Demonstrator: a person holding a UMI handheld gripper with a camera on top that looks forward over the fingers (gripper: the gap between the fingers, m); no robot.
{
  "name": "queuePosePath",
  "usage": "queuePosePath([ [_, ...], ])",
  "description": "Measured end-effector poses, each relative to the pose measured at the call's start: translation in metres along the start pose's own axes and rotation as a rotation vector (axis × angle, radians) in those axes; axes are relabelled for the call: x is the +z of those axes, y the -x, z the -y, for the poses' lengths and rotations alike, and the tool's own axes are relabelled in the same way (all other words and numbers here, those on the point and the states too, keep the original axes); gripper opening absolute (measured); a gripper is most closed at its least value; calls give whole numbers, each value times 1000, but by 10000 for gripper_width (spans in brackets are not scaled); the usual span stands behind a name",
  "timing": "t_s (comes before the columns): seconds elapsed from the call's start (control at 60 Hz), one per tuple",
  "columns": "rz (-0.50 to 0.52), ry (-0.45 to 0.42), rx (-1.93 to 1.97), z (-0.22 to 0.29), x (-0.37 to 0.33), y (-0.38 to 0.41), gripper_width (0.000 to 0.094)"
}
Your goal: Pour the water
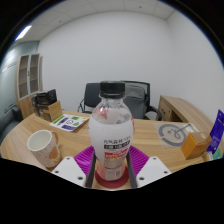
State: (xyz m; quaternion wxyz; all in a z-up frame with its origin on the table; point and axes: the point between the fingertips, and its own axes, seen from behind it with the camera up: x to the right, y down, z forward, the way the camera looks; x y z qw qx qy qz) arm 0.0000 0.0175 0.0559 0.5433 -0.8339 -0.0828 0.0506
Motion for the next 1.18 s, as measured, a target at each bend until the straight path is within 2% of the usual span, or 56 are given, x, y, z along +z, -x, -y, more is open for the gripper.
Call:
queuePosePath([
  [0.033,-3,22,3,-2,-3,0,593],
  [0.1,-10,37,5,1,-14,-1,866],
  [0.25,-87,56,12,15,-63,-7,858],
  [0.467,-142,103,48,37,-185,25,858],
  [0.733,-232,126,42,32,-319,83,856],
  [0.933,-266,130,85,21,-368,105,855],
  [1.183,-283,93,73,33,-385,110,854],
])
